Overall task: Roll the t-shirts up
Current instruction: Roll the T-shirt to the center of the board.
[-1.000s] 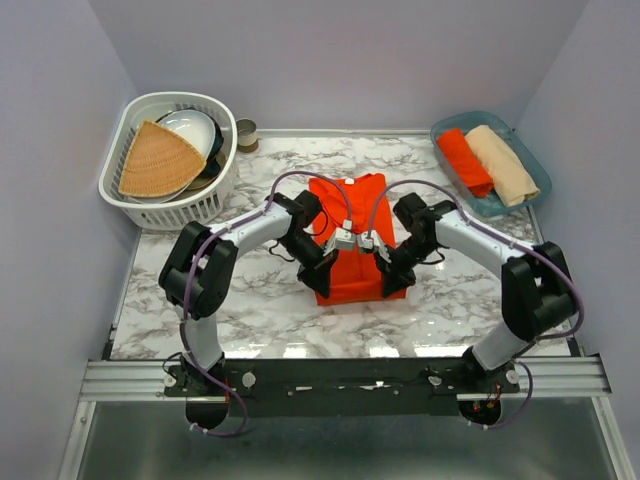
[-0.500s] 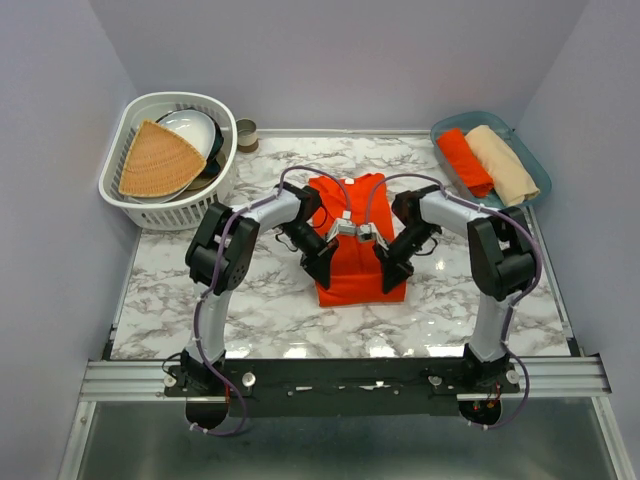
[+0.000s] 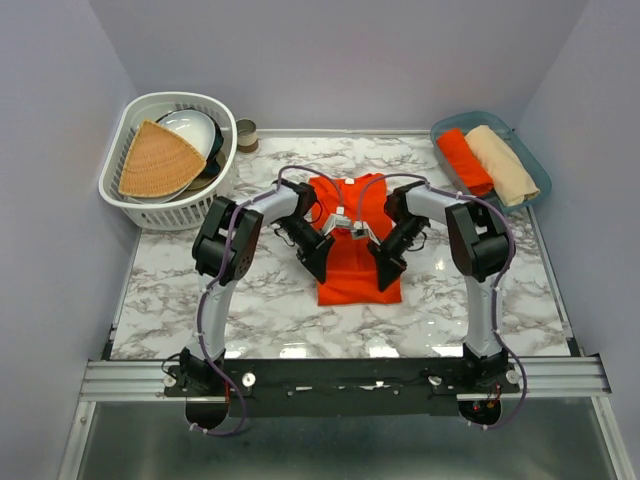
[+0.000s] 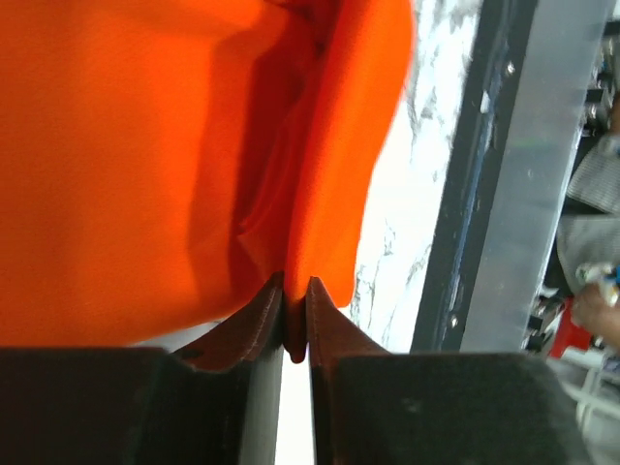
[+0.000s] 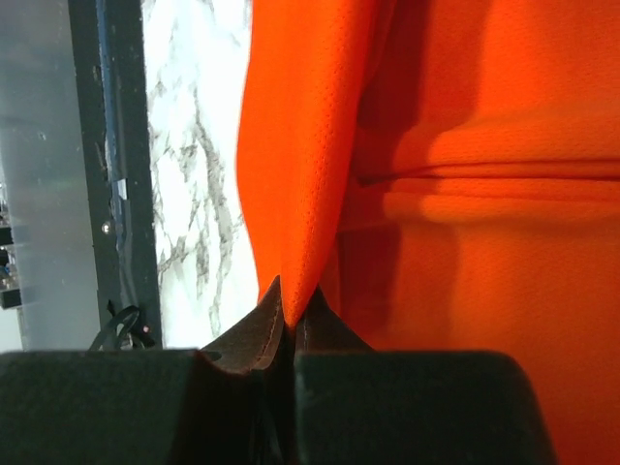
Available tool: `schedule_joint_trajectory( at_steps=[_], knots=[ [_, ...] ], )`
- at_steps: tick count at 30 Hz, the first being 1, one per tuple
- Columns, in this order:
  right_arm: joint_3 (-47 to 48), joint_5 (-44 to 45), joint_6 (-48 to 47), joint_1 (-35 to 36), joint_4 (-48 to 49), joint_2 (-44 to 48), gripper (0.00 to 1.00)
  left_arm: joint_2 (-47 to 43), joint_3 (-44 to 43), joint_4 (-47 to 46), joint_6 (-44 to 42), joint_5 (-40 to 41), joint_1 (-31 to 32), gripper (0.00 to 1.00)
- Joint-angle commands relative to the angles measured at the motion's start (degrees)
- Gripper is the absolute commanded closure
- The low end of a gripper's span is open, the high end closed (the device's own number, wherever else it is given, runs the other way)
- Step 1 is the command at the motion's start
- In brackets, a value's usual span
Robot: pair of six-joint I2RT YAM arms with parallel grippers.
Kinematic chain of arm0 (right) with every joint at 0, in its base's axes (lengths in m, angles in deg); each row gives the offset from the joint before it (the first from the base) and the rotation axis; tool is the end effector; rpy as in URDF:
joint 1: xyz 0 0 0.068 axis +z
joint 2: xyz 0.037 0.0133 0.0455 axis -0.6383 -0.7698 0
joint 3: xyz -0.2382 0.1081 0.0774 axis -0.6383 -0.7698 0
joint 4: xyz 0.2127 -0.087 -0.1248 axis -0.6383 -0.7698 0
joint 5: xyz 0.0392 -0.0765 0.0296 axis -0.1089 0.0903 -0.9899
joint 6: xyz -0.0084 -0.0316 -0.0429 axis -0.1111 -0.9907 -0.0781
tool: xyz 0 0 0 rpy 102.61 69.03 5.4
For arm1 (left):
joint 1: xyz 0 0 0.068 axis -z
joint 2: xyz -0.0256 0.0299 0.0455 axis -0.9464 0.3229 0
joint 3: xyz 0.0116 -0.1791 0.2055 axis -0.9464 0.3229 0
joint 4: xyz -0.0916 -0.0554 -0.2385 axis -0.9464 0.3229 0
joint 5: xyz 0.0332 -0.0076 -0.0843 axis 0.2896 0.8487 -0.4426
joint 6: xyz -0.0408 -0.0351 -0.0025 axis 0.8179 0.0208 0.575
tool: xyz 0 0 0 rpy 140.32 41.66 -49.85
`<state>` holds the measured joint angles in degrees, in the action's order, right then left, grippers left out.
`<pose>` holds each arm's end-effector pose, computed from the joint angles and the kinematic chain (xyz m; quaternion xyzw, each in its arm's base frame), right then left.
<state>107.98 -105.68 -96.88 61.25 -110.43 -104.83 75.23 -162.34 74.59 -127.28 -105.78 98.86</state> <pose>0.3094 0.1513 0.1372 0.5694 -0.6862 -0.4524 0.0175 0.3300 -0.2064 0.1409 -0.4439 -0.7595 0.4723 0.0548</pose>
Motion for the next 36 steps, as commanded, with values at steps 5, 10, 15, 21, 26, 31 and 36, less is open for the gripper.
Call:
schedule_joint_trajectory(
  at_steps=[5, 10, 15, 21, 26, 31, 36],
  knots=[
    [9.34, 2.36, 1.90, 1.00, -7.82, -9.07, 0.91, -6.18, 6.50, -9.48, 7.60, 5.82, -3.09, 0.65],
    [12.05, 3.24, 6.65, 1.00, -7.55, -11.79, 0.91, -21.64, 15.20, -17.47, 7.24, 7.67, -2.75, 0.55],
    [15.23, 3.68, 9.02, 0.74, -9.83, -15.04, 0.90, -38.76, 29.78, -31.71, 4.44, 13.81, 5.13, 0.41],
    [17.34, 4.03, 10.52, 0.65, -10.98, -17.16, 0.90, -51.71, 49.39, -55.35, 2.49, 31.44, 17.72, 0.26],
    [16.20, 4.12, 11.31, 0.65, -9.40, -16.37, 0.90, -51.11, 53.63, -64.16, 3.03, 37.38, 21.25, 0.25],
    [15.14, 4.12, 11.40, 0.65, -8.52, -15.49, 0.90, -49.00, 52.84, -64.69, 4.78, 39.66, 22.04, 0.25],
    [16.37, 3.95, 11.22, 0.65, -9.74, -16.45, 0.90, -47.34, 51.35, -63.73, 4.08, 39.66, 22.13, 0.25]
  ],
)
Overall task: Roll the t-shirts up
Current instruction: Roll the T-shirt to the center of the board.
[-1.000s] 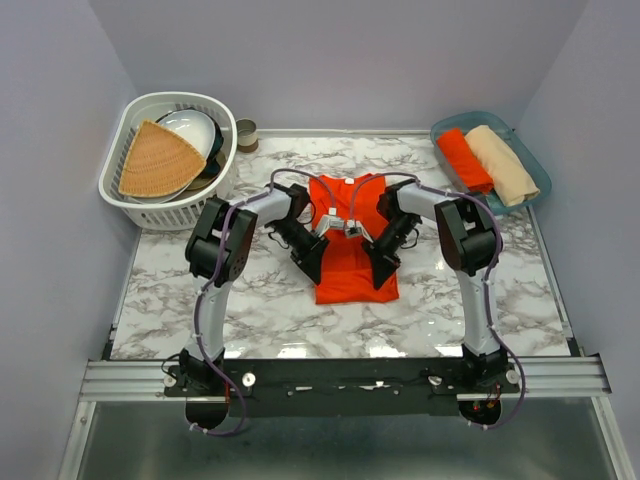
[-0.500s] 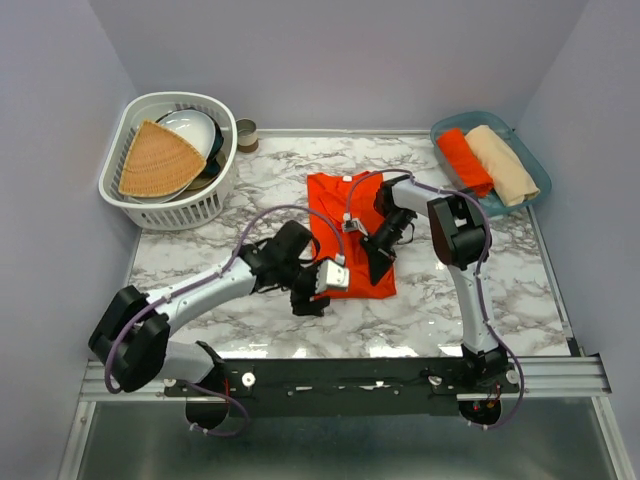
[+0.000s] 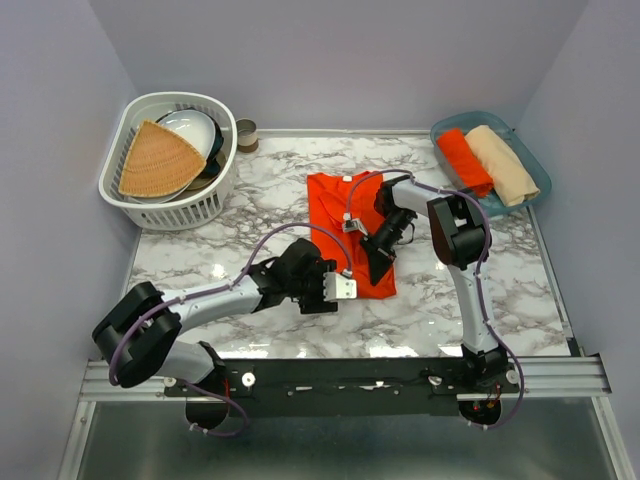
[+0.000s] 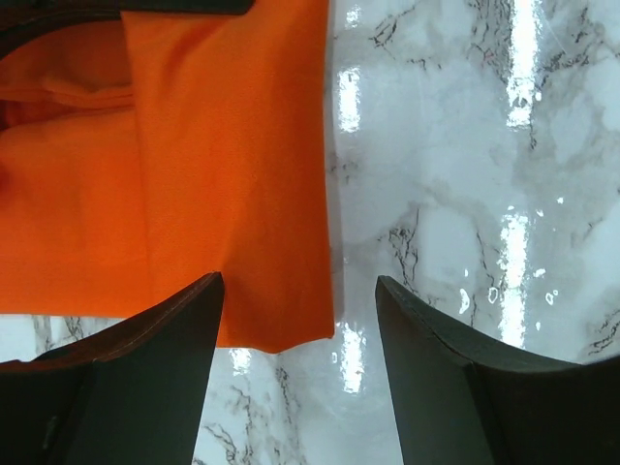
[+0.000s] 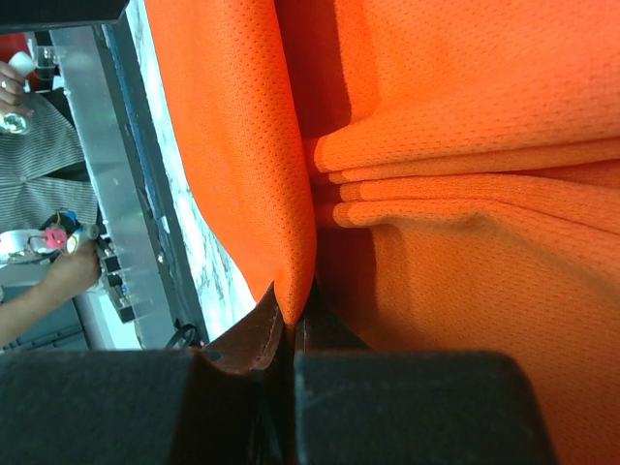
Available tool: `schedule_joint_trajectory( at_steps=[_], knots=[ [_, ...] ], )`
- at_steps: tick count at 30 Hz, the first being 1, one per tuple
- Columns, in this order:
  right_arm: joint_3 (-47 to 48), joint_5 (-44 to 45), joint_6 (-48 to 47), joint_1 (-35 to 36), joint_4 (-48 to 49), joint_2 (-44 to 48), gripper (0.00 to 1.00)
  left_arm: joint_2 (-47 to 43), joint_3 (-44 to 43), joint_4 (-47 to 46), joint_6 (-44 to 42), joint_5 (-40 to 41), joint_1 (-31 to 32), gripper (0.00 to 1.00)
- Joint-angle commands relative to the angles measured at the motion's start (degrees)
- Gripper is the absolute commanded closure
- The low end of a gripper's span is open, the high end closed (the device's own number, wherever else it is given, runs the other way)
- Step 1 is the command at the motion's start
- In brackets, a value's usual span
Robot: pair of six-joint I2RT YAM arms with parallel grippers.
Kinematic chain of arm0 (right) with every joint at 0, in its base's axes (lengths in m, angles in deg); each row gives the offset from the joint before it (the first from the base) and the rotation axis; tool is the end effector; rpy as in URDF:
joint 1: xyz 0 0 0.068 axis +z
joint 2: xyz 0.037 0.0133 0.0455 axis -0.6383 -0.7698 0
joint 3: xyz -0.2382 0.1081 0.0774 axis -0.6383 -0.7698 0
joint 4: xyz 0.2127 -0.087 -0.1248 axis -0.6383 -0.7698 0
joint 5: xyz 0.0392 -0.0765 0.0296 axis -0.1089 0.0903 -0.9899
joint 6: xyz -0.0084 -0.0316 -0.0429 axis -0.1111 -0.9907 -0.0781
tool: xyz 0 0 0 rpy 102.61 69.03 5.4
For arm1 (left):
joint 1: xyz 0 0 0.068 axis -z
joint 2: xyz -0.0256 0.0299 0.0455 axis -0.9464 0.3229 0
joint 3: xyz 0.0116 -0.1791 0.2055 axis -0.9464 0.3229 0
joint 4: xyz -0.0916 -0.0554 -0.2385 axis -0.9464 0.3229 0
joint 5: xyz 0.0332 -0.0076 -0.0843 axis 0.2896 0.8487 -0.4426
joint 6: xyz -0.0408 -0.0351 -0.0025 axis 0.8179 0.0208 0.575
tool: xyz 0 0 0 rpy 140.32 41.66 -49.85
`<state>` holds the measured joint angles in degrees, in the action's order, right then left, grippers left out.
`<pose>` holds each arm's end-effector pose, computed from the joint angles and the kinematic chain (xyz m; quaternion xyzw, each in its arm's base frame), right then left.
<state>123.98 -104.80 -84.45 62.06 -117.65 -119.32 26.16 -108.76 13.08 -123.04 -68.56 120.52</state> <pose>0.3497 0.1728 0.1054 0.4779 -0.7458 -0.4495 0.1158 0.1619 -0.2058 0.1805 0.6653 0.6347 -0.1904 0.3439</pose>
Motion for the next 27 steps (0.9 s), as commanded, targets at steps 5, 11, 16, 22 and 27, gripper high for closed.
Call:
schedule_joint_trajectory(
  at_steps=[5, 11, 16, 22, 27],
  knots=[
    [1.08, 2.90, -1.74, -0.24, -3.68, -2.66, 0.89, 8.75, -6.70, 5.66, -2.97, 4.10, 1.34, 0.25],
    [2.13, 2.02, -2.36, -0.77, -4.82, -3.28, 0.89, 17.99, -15.23, 14.12, -4.81, 3.50, 1.61, 0.21],
    [2.48, 1.40, -2.09, -1.21, -5.00, -3.63, 0.89, 17.65, -14.97, 16.06, -6.40, 3.14, 1.61, 0.24],
    [3.10, 1.23, -1.22, -1.56, -5.00, -4.07, 0.89, 15.98, -12.60, 18.53, -7.10, 4.29, 1.61, 0.25],
    [3.45, 1.32, -0.60, -1.56, -5.00, -4.42, 0.88, 19.65, -14.17, 18.09, -6.23, 6.03, 1.52, 0.33]
  ],
)
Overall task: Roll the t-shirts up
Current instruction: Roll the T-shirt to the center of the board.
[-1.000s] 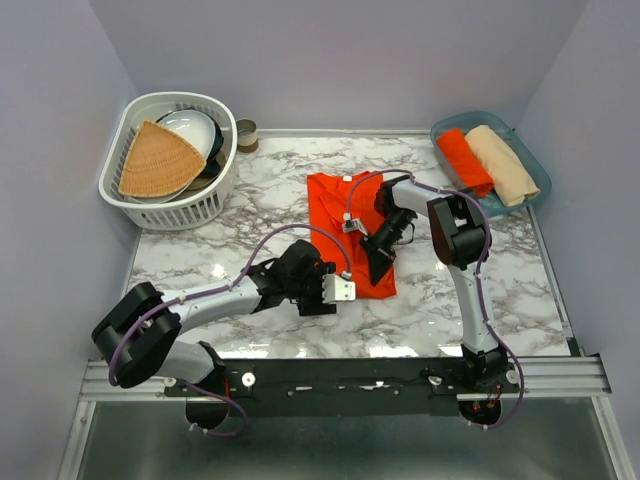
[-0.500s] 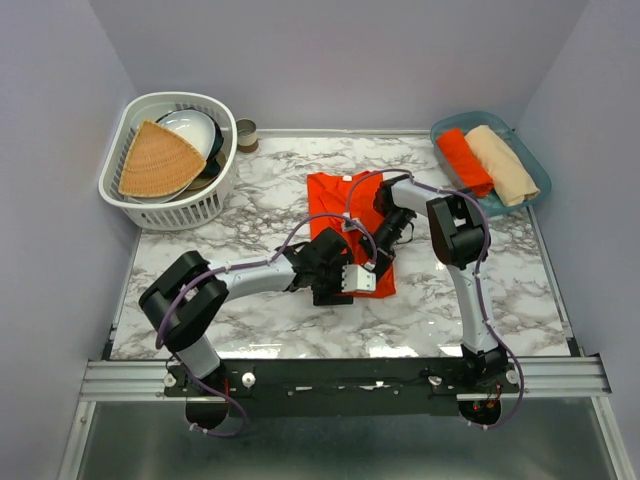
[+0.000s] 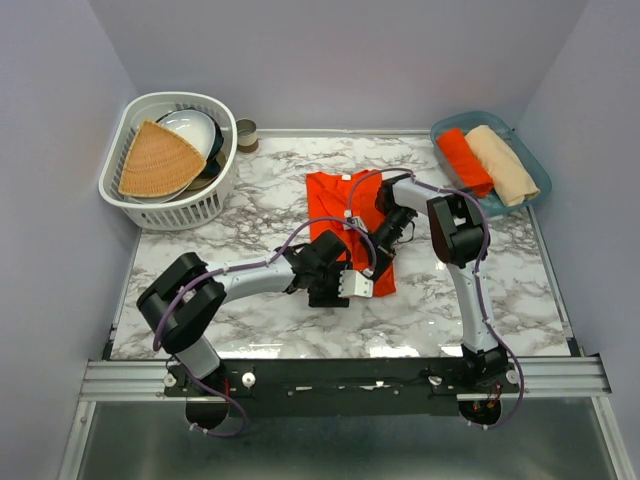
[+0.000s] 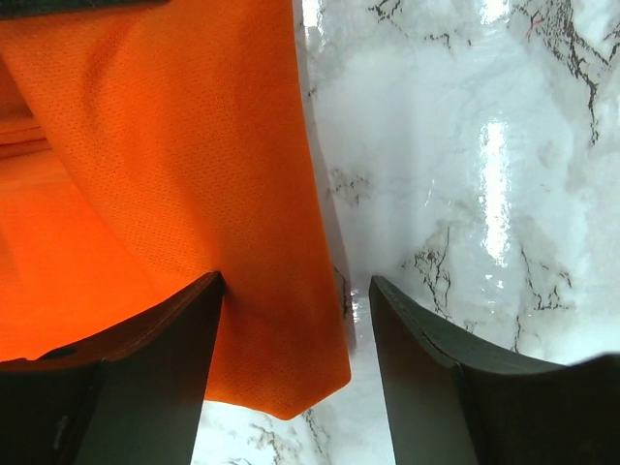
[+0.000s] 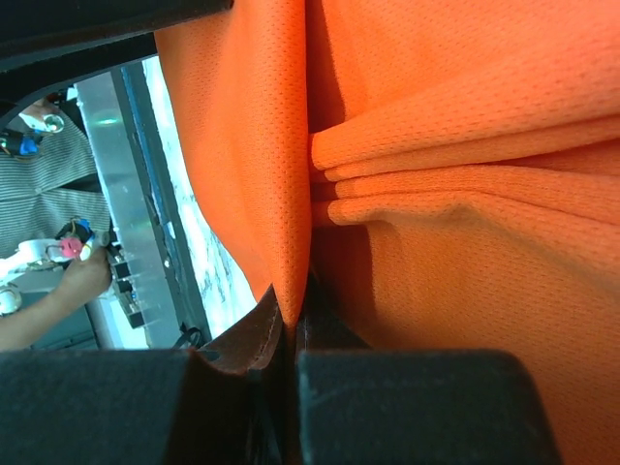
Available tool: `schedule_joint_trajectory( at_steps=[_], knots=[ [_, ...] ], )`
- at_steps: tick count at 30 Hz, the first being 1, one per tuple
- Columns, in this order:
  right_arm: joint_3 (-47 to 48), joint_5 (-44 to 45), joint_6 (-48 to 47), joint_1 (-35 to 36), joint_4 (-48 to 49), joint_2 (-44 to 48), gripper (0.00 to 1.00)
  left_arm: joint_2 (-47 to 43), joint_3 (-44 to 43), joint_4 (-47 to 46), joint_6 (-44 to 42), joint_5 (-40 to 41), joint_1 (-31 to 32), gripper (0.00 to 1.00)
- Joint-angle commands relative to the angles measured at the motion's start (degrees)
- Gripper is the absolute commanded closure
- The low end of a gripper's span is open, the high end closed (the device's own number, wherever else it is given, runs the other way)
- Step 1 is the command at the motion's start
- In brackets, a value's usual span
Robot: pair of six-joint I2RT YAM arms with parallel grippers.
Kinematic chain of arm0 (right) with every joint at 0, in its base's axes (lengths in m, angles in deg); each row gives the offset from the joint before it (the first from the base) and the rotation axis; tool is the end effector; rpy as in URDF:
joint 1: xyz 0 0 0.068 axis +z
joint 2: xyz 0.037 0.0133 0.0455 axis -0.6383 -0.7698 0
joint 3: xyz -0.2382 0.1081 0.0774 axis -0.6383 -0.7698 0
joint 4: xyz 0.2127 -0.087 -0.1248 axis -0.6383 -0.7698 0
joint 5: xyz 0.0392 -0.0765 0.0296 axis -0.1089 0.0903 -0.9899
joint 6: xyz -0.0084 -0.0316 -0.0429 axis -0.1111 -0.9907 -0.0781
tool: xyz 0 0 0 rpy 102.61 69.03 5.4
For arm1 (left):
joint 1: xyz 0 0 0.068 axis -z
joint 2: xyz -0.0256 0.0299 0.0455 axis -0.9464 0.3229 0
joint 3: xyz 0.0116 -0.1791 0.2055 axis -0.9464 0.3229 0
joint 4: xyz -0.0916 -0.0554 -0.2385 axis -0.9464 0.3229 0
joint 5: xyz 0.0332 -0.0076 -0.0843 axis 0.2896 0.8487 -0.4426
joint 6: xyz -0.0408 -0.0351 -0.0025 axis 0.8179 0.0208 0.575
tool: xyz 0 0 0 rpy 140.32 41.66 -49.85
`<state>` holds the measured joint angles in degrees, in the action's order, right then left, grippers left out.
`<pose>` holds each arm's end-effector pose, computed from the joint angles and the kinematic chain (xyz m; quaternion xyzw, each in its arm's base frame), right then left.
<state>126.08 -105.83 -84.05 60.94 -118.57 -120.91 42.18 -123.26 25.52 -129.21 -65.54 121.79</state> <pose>0.3581 0.1683 0.1029 0.4623 -0.7509 -0.4579 0.1127 0.1900 -0.2464 0.1646 0.7175 0.6368 -0.1481 0.2402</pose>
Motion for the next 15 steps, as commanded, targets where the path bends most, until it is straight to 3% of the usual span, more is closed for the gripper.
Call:
schedule_joint_trajectory(
  at_steps=[1, 3, 4, 7, 11, 12, 15],
  knots=[
    [1.44, 2.34, -0.82, -0.45, -4.16, -2.92, 0.88, 4.26, -0.13, 5.65, 0.03, 3.29, 0.26, 0.40],
    [1.44, 2.34, -0.82, -0.45, -4.08, -2.92, 0.88, 5.40, -0.74, 6.00, 0.12, 3.82, 0.26, 0.50],
    [1.35, 2.43, -0.82, -0.45, -4.16, -2.92, 0.88, 5.49, -0.57, 6.17, -0.49, 3.56, 0.26, 0.61],
    [1.26, 2.43, -0.55, -0.45, -3.90, -2.65, 0.84, 4.97, 0.31, 7.23, -1.20, 2.16, 0.08, 0.72],
    [-2.76, 1.81, 1.55, -2.20, 0.73, 1.03, 0.65, 5.23, -0.57, 11.34, -1.90, -1.52, -0.36, 0.85],
    [-3.65, 2.42, 3.73, -2.81, 2.50, 2.34, 0.56, 5.32, -1.35, 12.14, -2.16, -2.50, -0.79, 0.87],
    [-6.81, 3.48, 5.24, -7.03, 7.69, 10.86, 0.45, 5.93, -3.72, 16.97, -4.36, -10.22, -2.37, 0.89]
  ],
)
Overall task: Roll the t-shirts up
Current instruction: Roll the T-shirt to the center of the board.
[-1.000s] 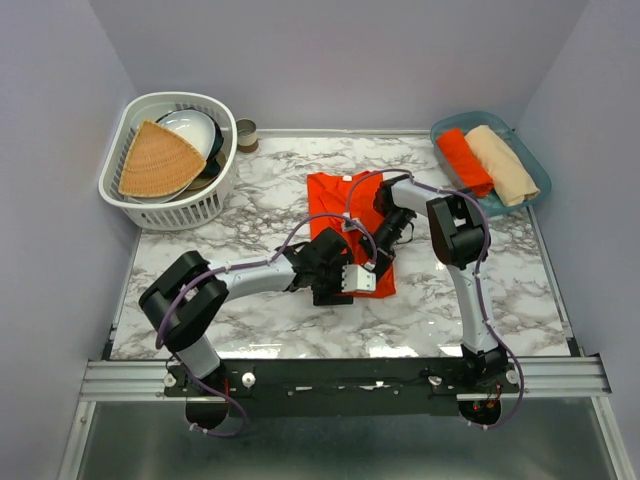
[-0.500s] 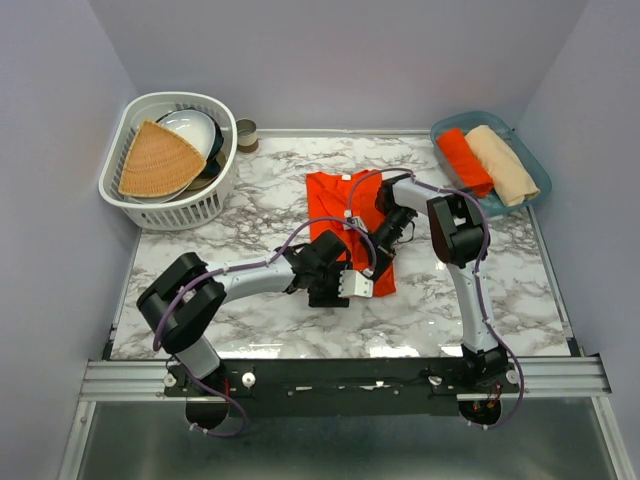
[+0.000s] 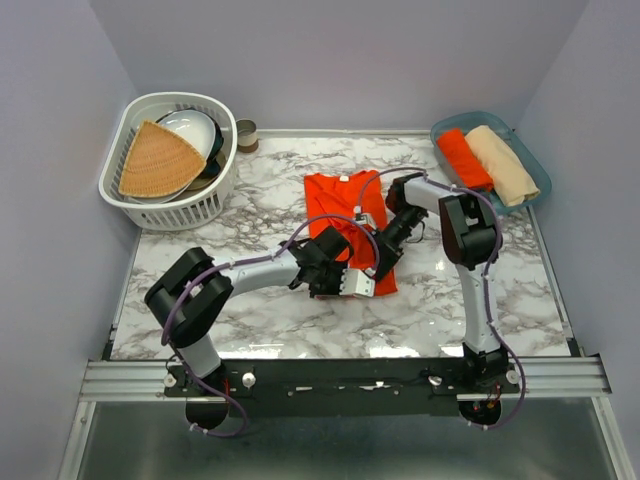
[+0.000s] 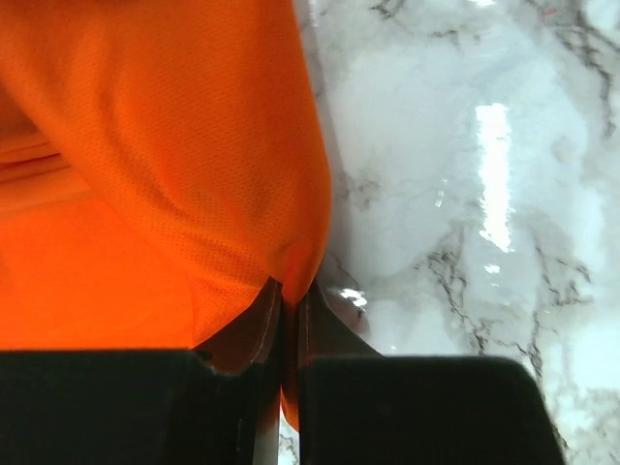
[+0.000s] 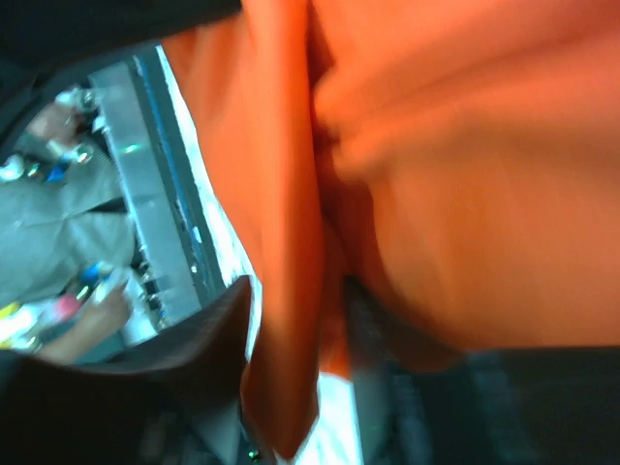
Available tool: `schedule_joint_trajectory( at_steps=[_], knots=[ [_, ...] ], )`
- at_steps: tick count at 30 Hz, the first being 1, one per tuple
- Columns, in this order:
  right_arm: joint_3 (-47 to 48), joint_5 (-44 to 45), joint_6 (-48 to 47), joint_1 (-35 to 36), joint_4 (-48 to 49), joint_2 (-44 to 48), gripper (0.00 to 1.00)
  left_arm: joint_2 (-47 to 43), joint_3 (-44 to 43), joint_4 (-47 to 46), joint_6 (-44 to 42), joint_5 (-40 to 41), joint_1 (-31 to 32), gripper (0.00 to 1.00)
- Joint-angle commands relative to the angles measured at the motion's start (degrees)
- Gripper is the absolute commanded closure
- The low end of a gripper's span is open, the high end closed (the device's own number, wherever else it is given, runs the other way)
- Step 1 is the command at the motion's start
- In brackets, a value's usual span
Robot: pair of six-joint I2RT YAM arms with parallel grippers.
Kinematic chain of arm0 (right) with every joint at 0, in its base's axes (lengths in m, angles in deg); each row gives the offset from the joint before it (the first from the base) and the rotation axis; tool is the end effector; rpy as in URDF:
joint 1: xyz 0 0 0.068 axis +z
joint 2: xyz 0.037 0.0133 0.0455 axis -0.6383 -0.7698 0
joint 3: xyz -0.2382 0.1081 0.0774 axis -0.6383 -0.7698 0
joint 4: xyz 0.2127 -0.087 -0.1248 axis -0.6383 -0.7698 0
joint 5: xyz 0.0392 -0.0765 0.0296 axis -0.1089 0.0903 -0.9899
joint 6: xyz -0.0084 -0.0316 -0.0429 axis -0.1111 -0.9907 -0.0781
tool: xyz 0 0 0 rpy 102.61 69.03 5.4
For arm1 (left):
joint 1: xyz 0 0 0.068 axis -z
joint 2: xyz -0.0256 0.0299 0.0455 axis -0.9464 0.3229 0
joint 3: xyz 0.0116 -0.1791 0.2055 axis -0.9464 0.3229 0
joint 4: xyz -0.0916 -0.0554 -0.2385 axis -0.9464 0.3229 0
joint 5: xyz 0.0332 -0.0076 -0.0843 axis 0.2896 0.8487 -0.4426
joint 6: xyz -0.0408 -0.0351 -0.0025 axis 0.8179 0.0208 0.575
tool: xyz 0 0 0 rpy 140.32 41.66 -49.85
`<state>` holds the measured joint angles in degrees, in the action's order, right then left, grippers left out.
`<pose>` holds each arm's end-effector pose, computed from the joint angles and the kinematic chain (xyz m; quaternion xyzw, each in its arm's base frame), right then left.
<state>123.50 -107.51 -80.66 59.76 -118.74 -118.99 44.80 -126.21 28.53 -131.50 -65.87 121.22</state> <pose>0.3537 0.1588 0.1081 0.4220 -0.7664 -0.4684 0.1225 0.1976 -0.2510 0.1626 0.7292 0.6313 -0.1445 0.2211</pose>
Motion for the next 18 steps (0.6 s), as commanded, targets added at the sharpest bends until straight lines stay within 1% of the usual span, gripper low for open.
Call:
schedule_joint_trajectory(
  at_steps=[1, 2, 3, 4, 5, 6, 7, 8, 9, 10, 11, 12, 13, 14, 15, 16, 17, 18],
  knots=[
    [-5.03, 5.43, 2.56, -7.25, 9.09, 11.13, 0.39, 3.48, -1.39, 14.84, -2.16, -11.31, -2.59, 0.89],
    [-5.90, 5.78, 2.65, -9.61, 11.89, 16.20, 0.38, 3.83, -2.09, 17.20, -2.51, -12.89, -2.86, 0.89],
    [-8.52, 6.39, 2.56, -10.77, 13.83, 19.04, 0.36, 5.14, -3.93, 18.96, -4.08, -15.34, -2.95, 0.89],
    [-10.29, 7.18, 1.95, -11.83, 15.85, 21.76, 0.35, 5.76, -4.82, 20.37, -4.35, -16.15, -3.13, 0.89],
    [-12.22, 7.71, 1.08, -12.97, 20.66, 28.66, 0.35, 6.38, -5.61, 22.30, -4.44, -17.20, -3.91, 0.89],
    [-15.20, 8.41, -1.54, -13.15, 23.23, 31.87, 0.35, 7.52, -7.44, 23.54, -5.23, -19.39, -4.36, 0.90],
    [-21.49, 8.94, -3.57, -13.15, 25.78, 36.34, 0.34, 8.31, -8.68, 25.03, -5.32, -20.97, -4.88, 0.90],
    [-26.34, 8.34, -4.72, -12.63, 33.72, 40.56, 0.33, 9.28, -10.09, 27.39, -5.06, -22.56, -6.45, 0.90],
    [-30.65, 8.25, -4.91, -12.02, 38.41, 49.74, 0.32, 10.85, -12.54, 28.37, -4.45, -24.31, -7.34, 0.90],
    [-39.40, 9.46, -5.08, -10.71, 42.72, 53.92, 0.31, 11.74, -13.95, 29.43, -4.18, -28.42, -8.22, 0.90],
    [-43.31, 10.34, -5.34, -6.95, 50.34, 57.44, 0.31, 12.70, -15.53, 32.31, -4.44, -30.11, -8.92, 0.89],
    [-46.83, 11.57, -5.52, -4.74, 53.72, 64.87, 0.30, 14.63, -18.33, 33.64, -4.53, -31.52, -9.71, 0.89],
    [-50.70, 13.93, -5.35, -2.37, 56.89, 67.82, 0.30, 15.26, -19.49, 34.70, -4.53, -33.63, -10.07, 0.89],
    [-56.39, 14.74, -5.17, 2.09, 59.70, 70.89, 0.29, 15.78, -20.37, 35.41, -4.36, -34.69, -10.42, 0.89],
    [-59.15, 15.27, -5.17, 4.31, 63.65, 73.10, 0.28, 16.22, -21.34, 35.59, -4.18, -35.57, -10.86, 0.89],
    [-61.09, 16.41, -5.00, 6.34, 64.90, 76.77, 0.27, 16.49, -21.96, 35.77, -4.09, -36.02, -11.04, 0.88],
    [-62.67, 16.85, -5.00, 9.92, 66.39, 78.12, 0.27, 16.93, -22.57, 36.99, -4.70, -36.54, -11.04, 0.88],
    [-65.30, 17.38, -4.91, 11.18, 67.02, 79.00, 0.27, 17.72, -23.80, 37.61, -5.05, -36.81, -11.13, 0.88]
  ],
)
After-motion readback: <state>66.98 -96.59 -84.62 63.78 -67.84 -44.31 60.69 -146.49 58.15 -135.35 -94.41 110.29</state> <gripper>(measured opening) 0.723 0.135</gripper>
